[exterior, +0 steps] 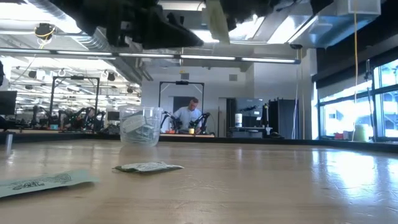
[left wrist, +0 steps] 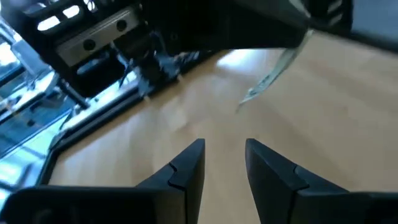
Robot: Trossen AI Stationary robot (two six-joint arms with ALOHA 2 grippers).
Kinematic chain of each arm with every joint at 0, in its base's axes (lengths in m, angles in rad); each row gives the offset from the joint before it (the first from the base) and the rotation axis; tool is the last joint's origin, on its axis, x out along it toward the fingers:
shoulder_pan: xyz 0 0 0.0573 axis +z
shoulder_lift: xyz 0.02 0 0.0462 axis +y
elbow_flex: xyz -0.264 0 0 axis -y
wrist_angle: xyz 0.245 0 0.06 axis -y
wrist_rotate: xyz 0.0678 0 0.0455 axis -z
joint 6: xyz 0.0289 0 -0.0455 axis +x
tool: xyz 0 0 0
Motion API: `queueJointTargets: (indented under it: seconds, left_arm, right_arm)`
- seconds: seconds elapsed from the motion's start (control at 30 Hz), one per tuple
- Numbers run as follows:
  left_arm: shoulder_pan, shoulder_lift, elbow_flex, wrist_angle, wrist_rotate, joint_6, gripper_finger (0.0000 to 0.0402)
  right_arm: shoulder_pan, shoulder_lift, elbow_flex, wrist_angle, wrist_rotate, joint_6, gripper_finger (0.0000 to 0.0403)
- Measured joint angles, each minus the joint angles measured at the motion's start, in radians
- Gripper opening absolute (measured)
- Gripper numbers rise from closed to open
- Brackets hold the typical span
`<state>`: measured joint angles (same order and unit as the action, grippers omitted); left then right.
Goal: Pick and place Stevia / Truvia into bins
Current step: Put the light green stevia packet into the transparent container
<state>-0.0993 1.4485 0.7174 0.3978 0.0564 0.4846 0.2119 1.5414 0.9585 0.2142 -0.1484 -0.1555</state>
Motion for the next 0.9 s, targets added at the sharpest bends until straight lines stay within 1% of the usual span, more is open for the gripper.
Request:
queueJointTargets:
  seconds: [0.1, 0.17, 0.4, 0.67, 0.9]
  left_arm:
    - [-0.006, 0.014, 0.000, 0.034, 0.021, -0.028, 0.0113]
    - [-0.006, 0.022, 0.000, 0.050, 0.022, -0.035, 0.0114]
    - [-0.034, 0.025, 0.000, 0.067, 0.025, -0.037, 0.0114]
    - [-0.068, 0.025, 0.000, 0.167, 0.025, -0.042, 0.0114]
    - [-0.092, 0.025, 0.000, 0.168, 0.045, -0.045, 0.0114]
  right_arm:
    - [-0.001, 0.000, 0.000, 0.067, -0.086, -0.011, 0.0000]
    - [-0.001, 0.000, 0.000, 0.089, -0.109, -0.022, 0.0000]
    - [-0.001, 0.000, 0.000, 0.105, -0.111, -0.035, 0.0000]
    - [-0.003, 0.000, 0.000, 0.140, -0.110, -0.035, 0.0000]
    - [-0.003, 0.000, 0.000, 0.141, -0.108, -0.037, 0.0000]
